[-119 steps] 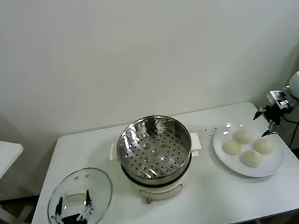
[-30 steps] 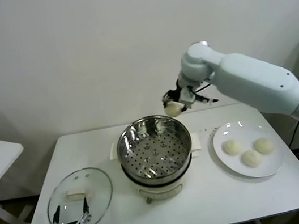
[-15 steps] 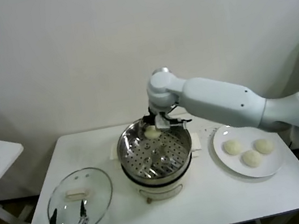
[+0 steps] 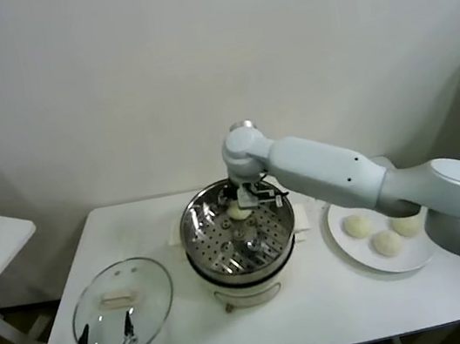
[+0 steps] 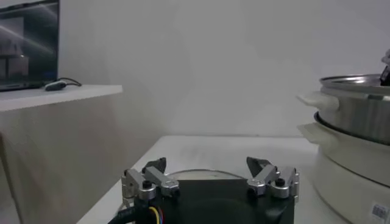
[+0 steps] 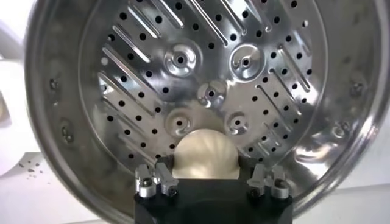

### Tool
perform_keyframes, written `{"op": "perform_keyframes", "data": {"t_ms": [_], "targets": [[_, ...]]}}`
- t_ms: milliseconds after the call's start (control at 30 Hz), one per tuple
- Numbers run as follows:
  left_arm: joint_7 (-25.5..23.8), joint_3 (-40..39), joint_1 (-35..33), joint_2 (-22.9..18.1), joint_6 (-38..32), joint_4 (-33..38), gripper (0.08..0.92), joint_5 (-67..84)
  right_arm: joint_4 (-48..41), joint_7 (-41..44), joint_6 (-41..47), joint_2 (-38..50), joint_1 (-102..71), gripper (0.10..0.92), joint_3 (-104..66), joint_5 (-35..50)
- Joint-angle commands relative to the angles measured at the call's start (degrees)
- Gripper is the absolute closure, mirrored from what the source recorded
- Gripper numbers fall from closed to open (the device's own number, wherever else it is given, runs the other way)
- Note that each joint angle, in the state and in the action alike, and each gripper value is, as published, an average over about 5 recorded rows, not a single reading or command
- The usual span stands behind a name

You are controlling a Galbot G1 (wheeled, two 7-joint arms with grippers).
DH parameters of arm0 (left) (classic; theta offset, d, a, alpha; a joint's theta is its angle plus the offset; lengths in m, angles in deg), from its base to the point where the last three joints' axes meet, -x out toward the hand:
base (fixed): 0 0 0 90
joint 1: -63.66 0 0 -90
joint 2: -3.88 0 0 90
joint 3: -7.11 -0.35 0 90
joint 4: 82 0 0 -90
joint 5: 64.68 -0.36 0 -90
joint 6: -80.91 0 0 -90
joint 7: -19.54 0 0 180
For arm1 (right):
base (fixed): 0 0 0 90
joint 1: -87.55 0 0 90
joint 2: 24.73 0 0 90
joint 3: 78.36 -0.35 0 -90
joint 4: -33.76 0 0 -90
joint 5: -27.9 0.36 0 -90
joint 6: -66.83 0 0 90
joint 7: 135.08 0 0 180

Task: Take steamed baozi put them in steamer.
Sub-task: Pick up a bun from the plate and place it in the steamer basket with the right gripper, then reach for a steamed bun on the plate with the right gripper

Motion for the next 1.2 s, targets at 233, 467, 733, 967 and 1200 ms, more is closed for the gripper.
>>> {"op": "perform_keyframes", "data": {"t_ms": [233, 467, 733, 967, 1200], "targets": [[0.14, 0.08, -0.29, -0.07, -0.13, -0.01, 0.177, 0.17, -1.64, -0.61, -1.82, -0.90, -0.75, 0.237, -0.19, -0.88], [1.47, -0.06, 0.36, 0.31, 0.69, 0.24, 0.177, 1.30, 5.72, 1.52, -2.65, 3.78, 4.20, 0.203, 2.09, 2.16], [1.48, -0.49, 0.70, 0.63, 1.24, 1.02, 0.177, 0.85, 13.06, 4.46, 3.56, 13.48, 17.02, 0.203, 6.68, 22.23], [1.82, -1.28, 1.20, 0.57, 1.82, 2.19, 0.177, 0.91, 8.34, 3.54, 26.72, 23.22, 30.49, 0.203, 24.48, 56.03], [1.76, -1.73, 0.94, 0.61, 2.12, 3.02, 0.177, 0.67, -4.60, 4.42, 31.32, 27.81, 26.50, 0.203, 27.19, 59.21]]}}
